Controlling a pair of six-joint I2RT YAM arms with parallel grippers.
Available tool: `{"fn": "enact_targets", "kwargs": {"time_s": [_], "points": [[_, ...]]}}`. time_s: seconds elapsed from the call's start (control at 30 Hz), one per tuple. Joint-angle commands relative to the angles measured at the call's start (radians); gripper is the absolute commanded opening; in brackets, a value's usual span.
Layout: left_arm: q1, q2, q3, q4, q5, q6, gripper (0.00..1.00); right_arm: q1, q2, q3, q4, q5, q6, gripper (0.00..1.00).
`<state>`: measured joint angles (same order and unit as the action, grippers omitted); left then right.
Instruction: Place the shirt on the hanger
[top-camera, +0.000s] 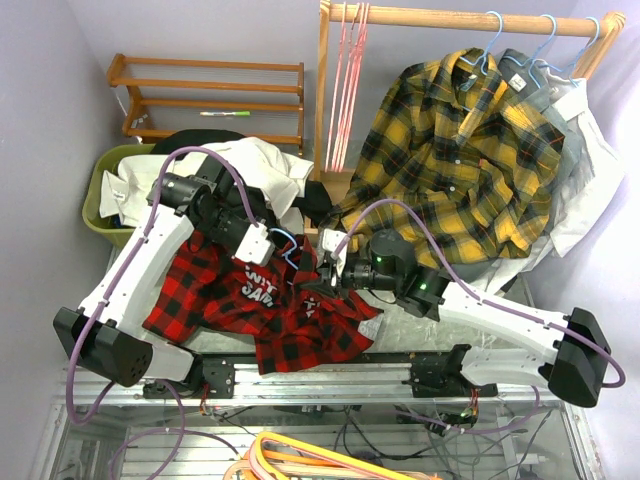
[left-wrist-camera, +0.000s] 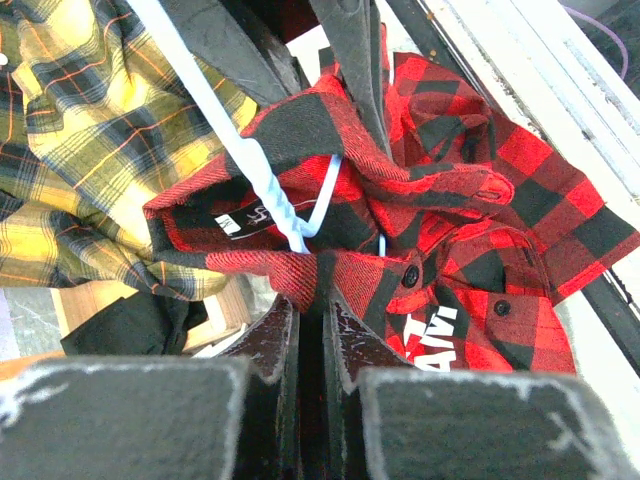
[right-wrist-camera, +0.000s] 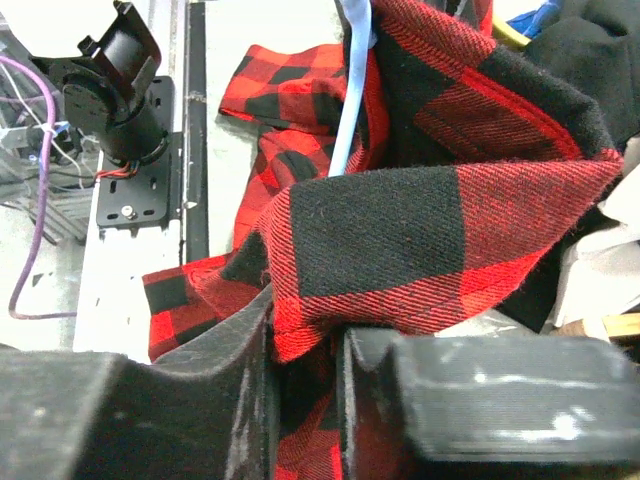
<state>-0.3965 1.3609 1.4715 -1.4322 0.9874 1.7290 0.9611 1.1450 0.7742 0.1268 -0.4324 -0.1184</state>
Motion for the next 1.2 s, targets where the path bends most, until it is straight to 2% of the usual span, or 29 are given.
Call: {"fn": "enact_targets", "kwargs": {"time_s": [0.0, 0.03, 0.07, 0.23, 0.4, 0.43, 0.47, 0.5, 0.67, 0.87, 1.0, 1.17], "points": [[-0.012, -0.014, 0.008, -0.046, 0.07, 0.01, 0.07, -0.012, 0.043, 0.019, 0.036, 0.002, 0.005, 0.14], [-0.011, -0.014, 0.009, -0.048, 0.074, 0.009, 0.07, -0.011, 0.057, 0.031, 0.032, -0.002, 0.004, 0.04], [-0.01, -0.015, 0.01, -0.048, 0.077, 0.009, 0.07, -0.011, 0.071, 0.041, 0.032, -0.002, 0.005, 0.0], [-0.002, -0.02, 0.01, -0.024, 0.079, -0.021, 0.07, -0.011, 0.026, 0.003, 0.111, 0.098, 0.085, 0.0], [0.011, -0.021, 0.018, 0.08, 0.052, -0.183, 0.1, -0.015, -0.158, -0.128, 0.161, 0.237, 0.177, 0.0], [0.013, -0.018, 0.023, 0.085, 0.038, -0.198, 0.27, -0.019, -0.19, -0.145, 0.153, 0.25, 0.196, 0.0], [0.013, -0.014, 0.031, 0.089, 0.022, -0.216, 0.78, -0.024, -0.216, -0.158, 0.138, 0.261, 0.214, 0.0], [0.016, -0.009, 0.04, 0.099, 0.005, -0.248, 1.0, -0.027, -0.239, -0.165, 0.114, 0.273, 0.224, 0.0], [0.038, -0.004, 0.074, 0.183, -0.144, -0.448, 0.98, -0.029, -0.309, -0.162, -0.029, 0.32, 0.253, 0.0], [0.081, -0.008, 0.041, 0.329, -0.337, -0.674, 0.98, -0.029, -0.399, -0.164, -0.091, 0.283, 0.251, 0.0], [0.122, -0.009, 0.018, 0.297, -0.357, -0.653, 0.97, -0.027, -0.468, -0.152, -0.113, 0.188, 0.229, 0.0], [0.182, 0.004, 0.036, 0.168, -0.32, -0.526, 0.98, -0.025, -0.501, -0.114, -0.171, 0.184, 0.215, 0.0]]}}
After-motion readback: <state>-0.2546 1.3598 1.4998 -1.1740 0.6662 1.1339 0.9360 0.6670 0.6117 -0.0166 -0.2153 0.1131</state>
